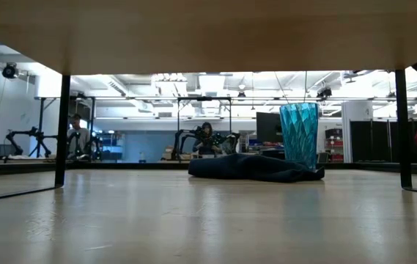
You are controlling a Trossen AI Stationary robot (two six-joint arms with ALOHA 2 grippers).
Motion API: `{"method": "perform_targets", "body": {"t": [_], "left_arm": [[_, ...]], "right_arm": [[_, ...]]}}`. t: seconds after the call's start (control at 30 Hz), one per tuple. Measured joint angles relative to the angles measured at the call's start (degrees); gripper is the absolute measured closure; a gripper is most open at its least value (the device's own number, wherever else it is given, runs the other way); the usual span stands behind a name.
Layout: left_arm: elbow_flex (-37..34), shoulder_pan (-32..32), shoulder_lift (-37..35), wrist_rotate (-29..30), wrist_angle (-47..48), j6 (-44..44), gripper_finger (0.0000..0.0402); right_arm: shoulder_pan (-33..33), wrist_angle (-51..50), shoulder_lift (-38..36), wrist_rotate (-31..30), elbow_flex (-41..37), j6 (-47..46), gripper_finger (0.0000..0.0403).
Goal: Stack small to large cups/mugs on shelf
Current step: Put the dark blue mug on the shelf
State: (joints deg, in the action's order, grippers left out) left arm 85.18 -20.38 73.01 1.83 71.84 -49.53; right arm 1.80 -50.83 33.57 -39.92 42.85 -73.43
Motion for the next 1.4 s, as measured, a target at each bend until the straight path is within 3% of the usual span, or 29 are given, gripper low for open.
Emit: {"method": "perform_targets", "body": {"t": [0.27,0.57,0.67,0.83,1.1,1.4], "left_arm": [[5.1,15.2,2.1,4.8,2.5,-18.6,0.0396],[8.3,32.5,6.0,5.8,2.7,-38.8,0.0396],[12.8,37.8,8.0,5.8,5.4,-44.5,0.0396],[20.6,44.0,13.6,6.1,15.1,-52.6,0.0396],[24.8,46.8,22.4,5.5,15.6,-56.8,0.0396],[25.8,53.0,26.7,6.1,15.6,-68.6,0.0390]], "right_arm": [[0.0,0.0,0.0,0.0,0.0,1.2,0.0227],[0.0,0.0,0.0,1.7,0.0,4.9,0.0227],[0.0,0.5,0.0,6.1,0.0,5.2,0.0227],[0.0,6.4,1.4,18.4,0.0,8.0,0.0227],[-0.1,21.6,7.2,33.1,0.0,15.6,0.0227],[-2.1,21.3,10.5,40.1,0.0,17.9,0.0227]]}}
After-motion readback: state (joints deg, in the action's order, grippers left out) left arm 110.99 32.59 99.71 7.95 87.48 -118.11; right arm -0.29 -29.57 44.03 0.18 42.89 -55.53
